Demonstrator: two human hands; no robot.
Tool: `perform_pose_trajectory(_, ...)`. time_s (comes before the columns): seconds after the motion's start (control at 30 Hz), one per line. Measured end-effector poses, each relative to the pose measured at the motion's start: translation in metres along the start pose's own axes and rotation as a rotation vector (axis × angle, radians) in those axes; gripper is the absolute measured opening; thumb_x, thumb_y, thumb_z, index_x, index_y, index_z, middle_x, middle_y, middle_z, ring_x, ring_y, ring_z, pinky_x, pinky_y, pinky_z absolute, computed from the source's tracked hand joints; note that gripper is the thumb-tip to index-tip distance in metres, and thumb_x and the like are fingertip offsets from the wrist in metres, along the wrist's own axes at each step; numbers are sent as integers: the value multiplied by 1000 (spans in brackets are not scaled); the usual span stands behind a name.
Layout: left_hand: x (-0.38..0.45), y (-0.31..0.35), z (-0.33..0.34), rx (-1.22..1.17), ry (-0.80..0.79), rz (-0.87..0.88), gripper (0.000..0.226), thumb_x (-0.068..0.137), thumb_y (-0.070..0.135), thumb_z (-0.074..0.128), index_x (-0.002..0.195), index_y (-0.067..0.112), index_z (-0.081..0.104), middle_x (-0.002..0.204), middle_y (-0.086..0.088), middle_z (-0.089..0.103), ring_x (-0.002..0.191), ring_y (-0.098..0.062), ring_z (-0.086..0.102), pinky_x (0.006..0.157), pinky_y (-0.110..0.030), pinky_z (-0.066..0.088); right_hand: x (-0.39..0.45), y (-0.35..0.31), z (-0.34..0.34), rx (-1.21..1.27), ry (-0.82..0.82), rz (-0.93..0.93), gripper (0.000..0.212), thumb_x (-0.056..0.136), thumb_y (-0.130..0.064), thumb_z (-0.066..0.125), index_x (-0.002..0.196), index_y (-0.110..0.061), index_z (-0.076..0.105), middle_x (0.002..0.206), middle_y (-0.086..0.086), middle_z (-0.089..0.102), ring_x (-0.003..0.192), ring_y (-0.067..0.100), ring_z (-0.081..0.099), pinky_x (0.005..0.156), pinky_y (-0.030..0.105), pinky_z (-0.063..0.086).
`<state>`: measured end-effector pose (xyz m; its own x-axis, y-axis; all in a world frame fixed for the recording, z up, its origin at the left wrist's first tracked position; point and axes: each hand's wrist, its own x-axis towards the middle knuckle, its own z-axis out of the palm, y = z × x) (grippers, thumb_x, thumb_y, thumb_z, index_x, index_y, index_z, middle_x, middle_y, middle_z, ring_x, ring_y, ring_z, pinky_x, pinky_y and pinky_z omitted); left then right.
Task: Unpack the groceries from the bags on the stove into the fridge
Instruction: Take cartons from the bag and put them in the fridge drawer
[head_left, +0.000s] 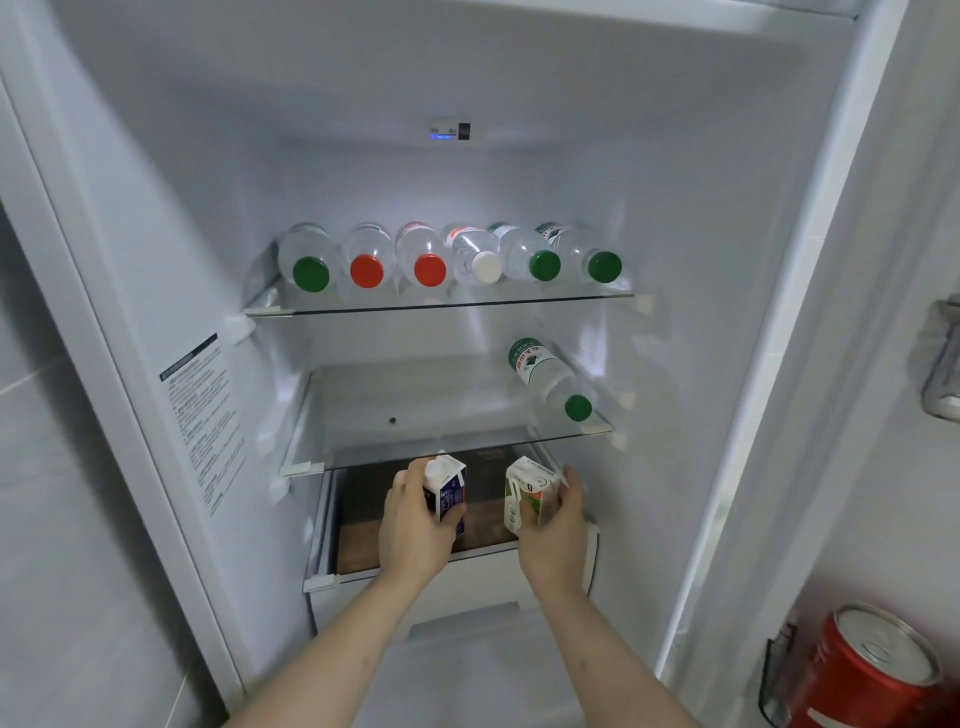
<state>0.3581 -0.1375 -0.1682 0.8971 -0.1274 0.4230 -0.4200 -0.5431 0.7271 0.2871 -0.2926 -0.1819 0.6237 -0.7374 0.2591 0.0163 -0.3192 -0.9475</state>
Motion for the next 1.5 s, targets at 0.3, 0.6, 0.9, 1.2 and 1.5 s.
perform_pose_trajectory(0.3, 1, 5, 7, 25, 33, -18, 70, 79, 30, 85, 136, 40, 46, 121, 9, 55, 111, -19, 56, 75, -40, 58, 31, 18, 6, -65, -58, 23, 52, 97, 4, 56, 142, -21, 53, 128, -1, 60, 122, 23, 61, 103, 48, 56)
perform_pose_trajectory(0.6, -4, 6, 5, -4, 14, -19, 71, 84, 36, 79, 145, 39, 42, 125, 10, 58, 115, -16, 54, 76, -34, 56, 25, 27, 11, -47, -17, 116, 78, 81, 15, 58, 151, -12, 38, 140, 10, 54, 131, 27, 51, 103, 45, 52)
perform_pose_trajectory(0.9, 0, 3, 2, -80, -72, -4, 70, 91, 26, 69, 152, 37, 38, 126, 11, 52, 111, -12, 59, 86, -29, 53, 31, 24, 13, -392, -14, -6, 79, 81, -28, 85, 145, -8, 44, 136, 14, 53, 124, 34, 54, 99, 46, 50)
perform_pose_trajectory(1.2, 20, 12, 17, -147, -174, -3, 67, 95, 16, 65, 153, 36, 38, 134, 9, 56, 113, -11, 59, 95, -29, 49, 43, 31, 18, -489, 15, 12, 99, 67, -52, 89, 144, -11, 42, 135, 11, 56, 124, 35, 56, 97, 50, 51)
perform_pose_trajectory(1.5, 41, 14, 40, -243, -300, -65, 73, 99, 5, 57, 157, 38, 28, 141, 10, 58, 135, -19, 54, 112, -42, 47, 51, 20, 22, -649, 45, 98, 88, 79, -67, 73, 139, -11, 43, 137, 12, 49, 127, 33, 52, 101, 46, 49)
